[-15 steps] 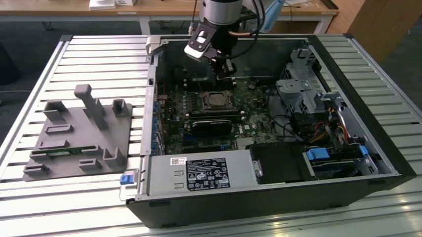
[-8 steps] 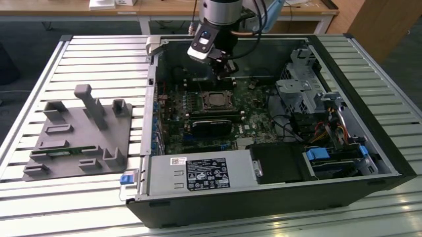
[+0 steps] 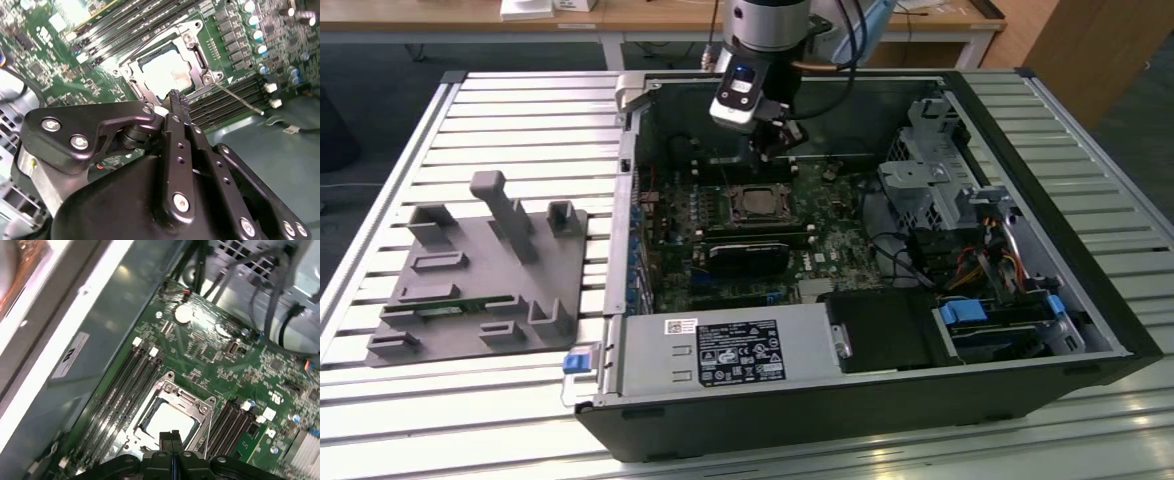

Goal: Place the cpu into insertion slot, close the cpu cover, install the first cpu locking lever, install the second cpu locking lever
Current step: 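Install the first cpu locking lever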

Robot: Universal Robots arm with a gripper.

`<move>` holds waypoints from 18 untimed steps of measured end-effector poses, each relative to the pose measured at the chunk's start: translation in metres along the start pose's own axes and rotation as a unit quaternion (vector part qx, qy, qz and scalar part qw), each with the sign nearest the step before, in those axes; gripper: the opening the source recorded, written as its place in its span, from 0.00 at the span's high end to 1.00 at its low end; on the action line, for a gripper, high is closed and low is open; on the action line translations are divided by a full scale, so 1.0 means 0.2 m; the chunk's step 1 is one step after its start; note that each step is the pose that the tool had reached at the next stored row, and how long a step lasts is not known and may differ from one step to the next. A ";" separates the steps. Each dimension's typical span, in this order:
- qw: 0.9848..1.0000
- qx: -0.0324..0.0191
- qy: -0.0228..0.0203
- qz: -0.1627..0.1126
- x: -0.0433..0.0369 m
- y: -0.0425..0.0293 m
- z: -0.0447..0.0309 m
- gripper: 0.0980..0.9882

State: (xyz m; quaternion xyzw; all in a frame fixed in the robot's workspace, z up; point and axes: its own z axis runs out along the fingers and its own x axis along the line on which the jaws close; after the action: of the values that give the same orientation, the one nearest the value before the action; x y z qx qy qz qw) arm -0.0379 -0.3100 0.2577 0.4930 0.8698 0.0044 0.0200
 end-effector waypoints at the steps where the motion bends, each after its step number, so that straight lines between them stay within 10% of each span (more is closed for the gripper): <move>1: 1.000 0.000 0.000 -0.009 0.000 0.000 0.000 0.99; 9: 0.998 0.004 0.001 -0.069 0.000 0.000 0.001 0.99; 14: 0.996 0.016 0.013 -0.088 0.000 0.000 0.001 0.99; 18: 0.994 0.010 0.028 -0.104 0.000 0.000 0.002 0.99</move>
State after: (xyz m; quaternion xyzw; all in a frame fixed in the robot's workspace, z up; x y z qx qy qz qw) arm -0.0379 -0.3099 0.2573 0.3996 0.9166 0.0075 -0.0094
